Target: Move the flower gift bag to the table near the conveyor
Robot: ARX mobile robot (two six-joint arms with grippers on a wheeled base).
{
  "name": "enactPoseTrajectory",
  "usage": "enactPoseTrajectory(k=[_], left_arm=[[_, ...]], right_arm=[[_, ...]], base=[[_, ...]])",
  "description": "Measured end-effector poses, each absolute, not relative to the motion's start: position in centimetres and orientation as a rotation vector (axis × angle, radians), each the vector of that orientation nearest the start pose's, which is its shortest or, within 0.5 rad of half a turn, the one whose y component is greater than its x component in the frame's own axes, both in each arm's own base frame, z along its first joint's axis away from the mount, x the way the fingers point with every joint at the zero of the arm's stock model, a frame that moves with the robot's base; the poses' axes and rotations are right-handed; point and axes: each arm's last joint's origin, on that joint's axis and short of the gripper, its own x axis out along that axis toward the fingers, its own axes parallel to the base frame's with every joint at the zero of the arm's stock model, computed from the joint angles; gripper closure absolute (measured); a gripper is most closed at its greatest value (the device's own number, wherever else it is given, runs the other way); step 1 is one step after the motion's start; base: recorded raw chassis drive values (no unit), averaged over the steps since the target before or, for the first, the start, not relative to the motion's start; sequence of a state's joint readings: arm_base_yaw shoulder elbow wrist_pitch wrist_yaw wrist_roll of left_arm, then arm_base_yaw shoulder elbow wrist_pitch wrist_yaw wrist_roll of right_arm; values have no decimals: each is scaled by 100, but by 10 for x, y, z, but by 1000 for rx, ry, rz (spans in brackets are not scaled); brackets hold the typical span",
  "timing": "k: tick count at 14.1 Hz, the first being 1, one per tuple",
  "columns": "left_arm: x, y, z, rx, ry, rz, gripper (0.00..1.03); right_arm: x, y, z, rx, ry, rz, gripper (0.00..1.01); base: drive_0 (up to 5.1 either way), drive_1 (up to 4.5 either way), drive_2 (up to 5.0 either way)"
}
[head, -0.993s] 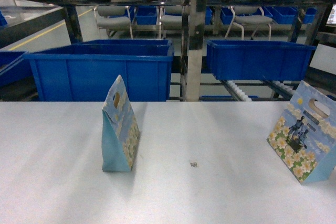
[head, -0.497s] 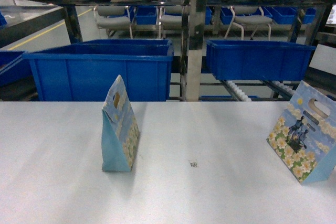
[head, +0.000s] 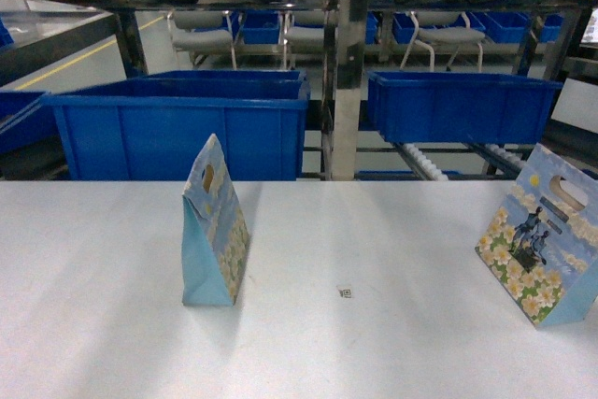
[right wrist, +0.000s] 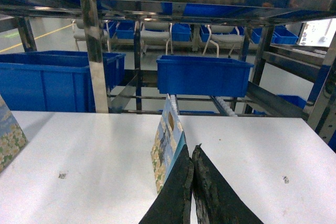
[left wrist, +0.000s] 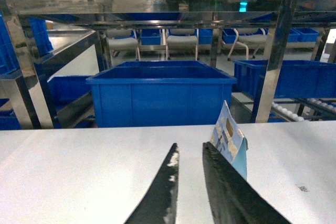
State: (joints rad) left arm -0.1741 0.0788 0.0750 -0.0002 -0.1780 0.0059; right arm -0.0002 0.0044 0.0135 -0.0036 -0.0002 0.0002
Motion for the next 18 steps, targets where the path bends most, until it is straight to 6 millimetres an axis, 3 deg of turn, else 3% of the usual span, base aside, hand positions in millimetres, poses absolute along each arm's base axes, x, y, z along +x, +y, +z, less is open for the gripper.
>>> enactPoseTrajectory(k=[1, 2, 8, 10, 18], left_arm=[[97, -10, 182, 6, 1, 3, 98], [97, -6, 181, 7, -1, -12, 101], [97, 0, 168, 1, -2, -1, 101], [97, 0, 168, 1, -2, -1, 82], [97, 0, 168, 1, -2, -1, 49]], right_arm=[[97, 0, 167, 2, -6, 0, 99], [97, 0, 167, 2, -6, 0, 99], [97, 0, 167, 2, -6, 0, 99], [97, 0, 167, 0, -5, 0, 73], [97, 0, 167, 1, -5, 0, 40]], base=[[0, 0, 0], [0, 0, 0], [0, 0, 0], [0, 0, 0], [0, 0, 0]])
